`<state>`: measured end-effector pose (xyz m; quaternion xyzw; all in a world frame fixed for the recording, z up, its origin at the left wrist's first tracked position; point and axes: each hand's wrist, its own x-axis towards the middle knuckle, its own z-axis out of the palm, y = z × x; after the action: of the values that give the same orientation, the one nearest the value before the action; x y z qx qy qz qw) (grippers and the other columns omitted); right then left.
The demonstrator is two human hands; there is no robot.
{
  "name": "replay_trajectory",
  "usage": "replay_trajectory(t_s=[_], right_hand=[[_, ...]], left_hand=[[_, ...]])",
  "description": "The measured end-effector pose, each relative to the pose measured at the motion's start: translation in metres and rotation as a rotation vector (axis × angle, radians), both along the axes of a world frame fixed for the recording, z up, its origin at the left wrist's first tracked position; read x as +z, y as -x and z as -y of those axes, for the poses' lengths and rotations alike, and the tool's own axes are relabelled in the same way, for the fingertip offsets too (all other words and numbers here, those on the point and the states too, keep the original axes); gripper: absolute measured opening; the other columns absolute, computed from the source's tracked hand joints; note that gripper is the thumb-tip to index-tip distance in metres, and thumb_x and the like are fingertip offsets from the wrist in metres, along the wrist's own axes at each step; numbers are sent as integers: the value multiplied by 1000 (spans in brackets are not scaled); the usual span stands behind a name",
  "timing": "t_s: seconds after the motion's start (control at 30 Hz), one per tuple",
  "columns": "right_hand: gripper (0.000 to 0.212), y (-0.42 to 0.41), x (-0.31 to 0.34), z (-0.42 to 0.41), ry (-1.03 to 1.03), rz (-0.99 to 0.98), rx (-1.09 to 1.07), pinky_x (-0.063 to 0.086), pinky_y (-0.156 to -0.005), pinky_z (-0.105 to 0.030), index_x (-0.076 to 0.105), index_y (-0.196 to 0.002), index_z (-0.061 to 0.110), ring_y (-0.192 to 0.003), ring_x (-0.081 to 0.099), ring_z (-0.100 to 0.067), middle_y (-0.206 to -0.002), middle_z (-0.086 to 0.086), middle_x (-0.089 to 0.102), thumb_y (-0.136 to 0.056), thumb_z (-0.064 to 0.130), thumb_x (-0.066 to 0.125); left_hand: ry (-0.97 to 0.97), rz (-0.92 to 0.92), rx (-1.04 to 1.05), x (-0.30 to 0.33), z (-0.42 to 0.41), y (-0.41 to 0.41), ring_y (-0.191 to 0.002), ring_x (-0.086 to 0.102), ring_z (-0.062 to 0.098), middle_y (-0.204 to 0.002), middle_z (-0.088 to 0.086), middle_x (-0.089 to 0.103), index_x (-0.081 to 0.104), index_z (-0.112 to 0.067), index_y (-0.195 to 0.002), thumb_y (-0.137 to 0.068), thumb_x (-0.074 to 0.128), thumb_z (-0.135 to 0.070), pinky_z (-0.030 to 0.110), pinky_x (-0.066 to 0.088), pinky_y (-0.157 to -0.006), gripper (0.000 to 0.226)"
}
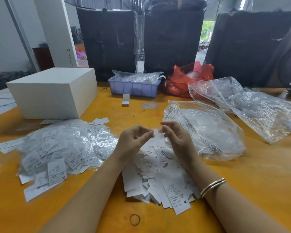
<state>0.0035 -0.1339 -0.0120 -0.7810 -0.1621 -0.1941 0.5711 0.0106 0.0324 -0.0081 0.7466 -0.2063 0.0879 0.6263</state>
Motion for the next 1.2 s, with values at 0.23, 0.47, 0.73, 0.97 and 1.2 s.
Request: replay_trajectory(t_s=[0.23,0.47,0.73,0.97,1.2], right_hand=[[36,-8,-18,-4,879,-26,-269,27,-93,-33,56,-125,22,-114,39,-21,-120,3,58,-93,36,47],[6,-5,-8,0,438,-34,-208,40,-85,-37,66,-87,18,-90,53,-19,-84,4,63,-83,14,66],[26,-2,1,2,-458,-81,-91,49,-65,-16,54,-88,18,-72,61,-4,-79,0,63,-83,-7,60],[14,4,4,-3,-641,-162,7,53,-71,-24,60,-100,10,-73,67,-16,-85,-1,72,-86,9,63],[11,8,7,-10,-543,-147,-32,46,-56,-12,65,-94,6,-64,63,-5,-74,-1,70,-88,15,61]], left_hand=[[278,-132,-19,1,1,0,-75,67,7,-82,4,74,64,-13,-85,-67,77,-27,11,48,-63,26],[320,-172,-11,-1,-2,-3,-83,65,10,-83,-6,70,70,-27,-97,-79,70,0,20,51,-72,32],[305,-130,7,-2,-1,-4,-75,59,5,-74,-6,61,67,-20,-103,-80,69,3,14,49,-71,33],[239,-70,48,-1,1,-3,-77,59,1,-78,-6,62,67,-23,-100,-81,67,5,14,49,-72,34],[197,-24,77,-2,1,-1,-77,61,0,-79,-9,65,67,-25,-94,-81,68,0,13,50,-73,28]])
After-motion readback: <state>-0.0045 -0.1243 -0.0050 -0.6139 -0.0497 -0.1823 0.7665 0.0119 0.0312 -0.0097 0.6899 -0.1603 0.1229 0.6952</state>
